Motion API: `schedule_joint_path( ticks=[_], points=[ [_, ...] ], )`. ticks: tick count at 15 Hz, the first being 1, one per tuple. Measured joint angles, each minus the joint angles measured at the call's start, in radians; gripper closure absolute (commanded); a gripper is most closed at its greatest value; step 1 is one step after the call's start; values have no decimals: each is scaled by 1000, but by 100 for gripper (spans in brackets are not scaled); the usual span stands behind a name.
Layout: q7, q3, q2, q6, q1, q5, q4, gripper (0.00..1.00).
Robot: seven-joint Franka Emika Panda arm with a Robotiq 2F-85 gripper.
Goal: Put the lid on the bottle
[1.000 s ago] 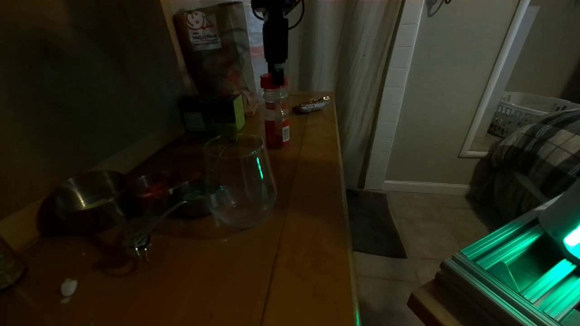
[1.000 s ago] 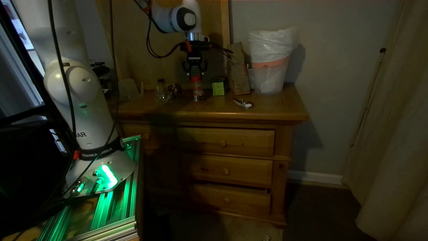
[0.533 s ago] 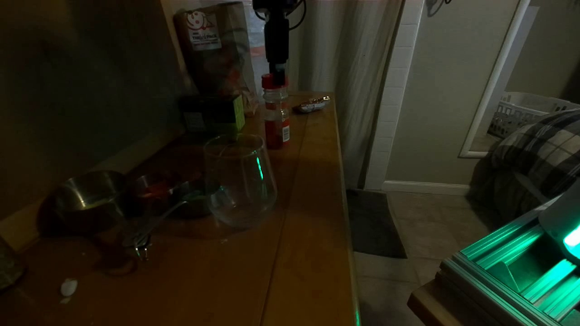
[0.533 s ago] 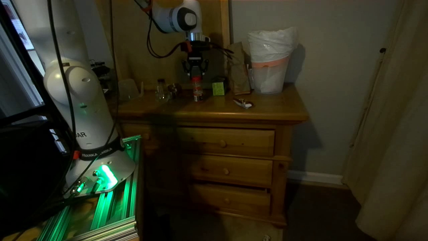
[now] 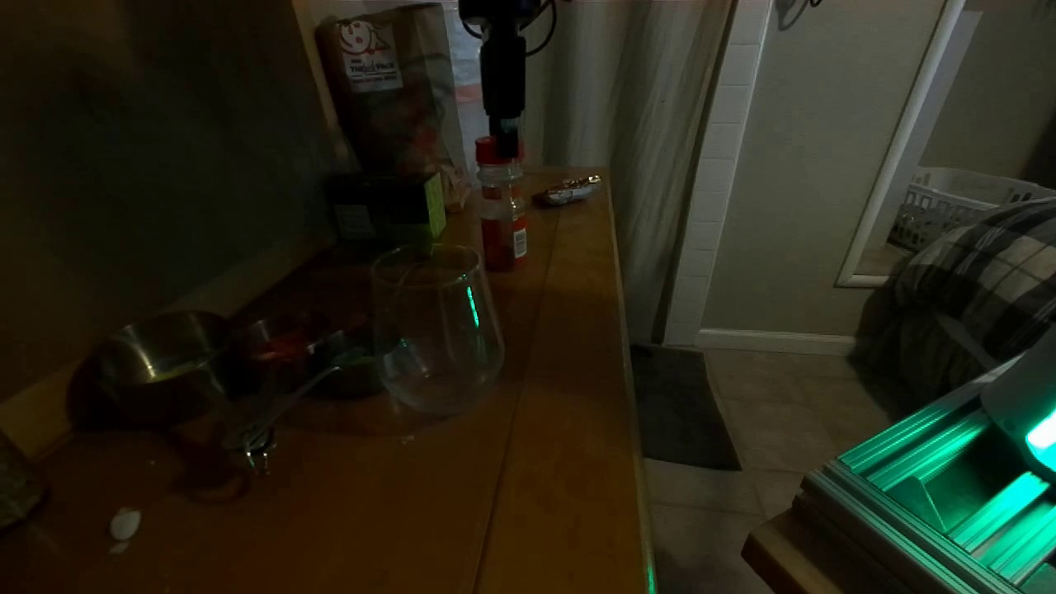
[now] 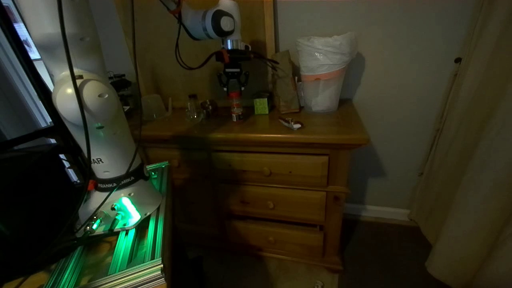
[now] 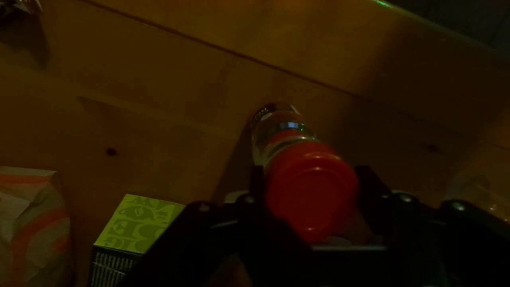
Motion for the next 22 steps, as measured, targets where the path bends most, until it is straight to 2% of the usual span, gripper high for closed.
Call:
schedule_joint_path(
  ticks=[1,2,3,5,7,15,22],
  points=[
    [0,0,0,2,0,0,0,67],
    [0,0,0,3,0,0,0,17],
    [0,0,0,3,0,0,-1,16],
    [2,0,1,3,0,0,-1,3],
    [4,0,1,3,0,0,-1,0],
    [27,3,-23,-4,1,0,1,0],
    [123,12,-206,-81,10,12,-19,0]
  ],
)
